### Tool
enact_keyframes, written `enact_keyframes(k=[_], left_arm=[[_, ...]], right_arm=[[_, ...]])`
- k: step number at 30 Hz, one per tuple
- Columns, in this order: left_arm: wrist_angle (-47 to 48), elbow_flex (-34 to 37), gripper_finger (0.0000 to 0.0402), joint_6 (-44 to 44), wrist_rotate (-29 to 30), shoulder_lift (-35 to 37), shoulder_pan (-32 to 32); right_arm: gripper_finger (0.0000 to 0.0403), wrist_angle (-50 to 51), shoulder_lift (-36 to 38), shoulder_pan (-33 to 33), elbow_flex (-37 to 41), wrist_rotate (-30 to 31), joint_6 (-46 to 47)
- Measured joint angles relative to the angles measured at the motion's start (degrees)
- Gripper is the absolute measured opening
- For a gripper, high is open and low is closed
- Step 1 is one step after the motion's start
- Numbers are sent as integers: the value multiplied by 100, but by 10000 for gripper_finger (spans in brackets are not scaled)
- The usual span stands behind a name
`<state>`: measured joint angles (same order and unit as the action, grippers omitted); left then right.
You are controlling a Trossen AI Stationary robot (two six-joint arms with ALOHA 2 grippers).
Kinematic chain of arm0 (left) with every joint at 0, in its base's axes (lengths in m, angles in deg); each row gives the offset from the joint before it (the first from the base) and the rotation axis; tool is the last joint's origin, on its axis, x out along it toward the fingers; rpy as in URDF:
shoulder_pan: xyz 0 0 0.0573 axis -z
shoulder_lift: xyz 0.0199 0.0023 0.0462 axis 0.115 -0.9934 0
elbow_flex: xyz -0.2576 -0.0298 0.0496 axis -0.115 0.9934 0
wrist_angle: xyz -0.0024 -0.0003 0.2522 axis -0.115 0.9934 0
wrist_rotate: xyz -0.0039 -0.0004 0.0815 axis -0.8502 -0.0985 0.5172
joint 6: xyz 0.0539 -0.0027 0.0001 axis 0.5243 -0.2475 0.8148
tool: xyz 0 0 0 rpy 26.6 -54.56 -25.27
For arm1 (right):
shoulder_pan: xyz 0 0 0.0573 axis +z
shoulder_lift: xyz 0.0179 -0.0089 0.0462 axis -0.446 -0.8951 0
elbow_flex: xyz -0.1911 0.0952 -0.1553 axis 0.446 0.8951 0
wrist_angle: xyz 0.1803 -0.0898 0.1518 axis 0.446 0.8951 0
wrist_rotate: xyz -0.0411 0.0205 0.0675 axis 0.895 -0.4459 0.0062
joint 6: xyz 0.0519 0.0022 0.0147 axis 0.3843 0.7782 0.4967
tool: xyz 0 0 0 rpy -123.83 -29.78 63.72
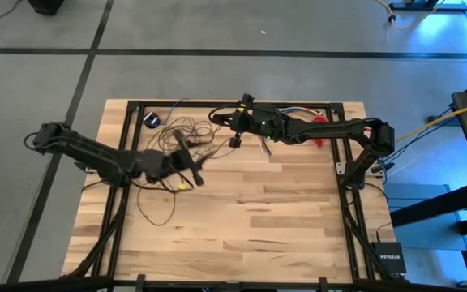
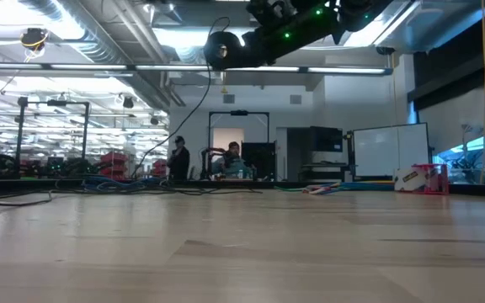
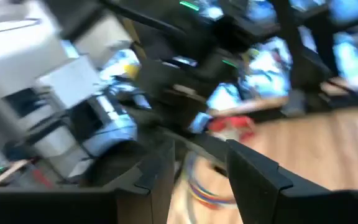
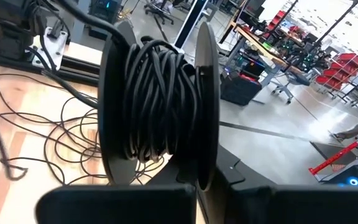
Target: Coiling cords
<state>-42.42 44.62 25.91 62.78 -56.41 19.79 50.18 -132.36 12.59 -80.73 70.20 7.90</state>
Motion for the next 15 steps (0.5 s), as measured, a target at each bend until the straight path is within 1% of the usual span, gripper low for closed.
enact_keyframes(k=[2,6,7,12,15], left_arm=[[-45,26,135,-146,48,201,-129],[99,32,135,-472,-4,204,-492],[167,38,135,-587,-107,150,-602],[152,41,135,-1144,-1172,-152,-1035],[126,41,135,-1208,-1290,-328,-1167]], right_arm=[[9,-4,0,0,0,0,-2],[9,-34,-1,0,2,2,-2],[9,-49,-2,0,2,1,-4],[9,-65,-2,0,4,-3,-4],[9,-65,-2,0,4,-4,-26]])
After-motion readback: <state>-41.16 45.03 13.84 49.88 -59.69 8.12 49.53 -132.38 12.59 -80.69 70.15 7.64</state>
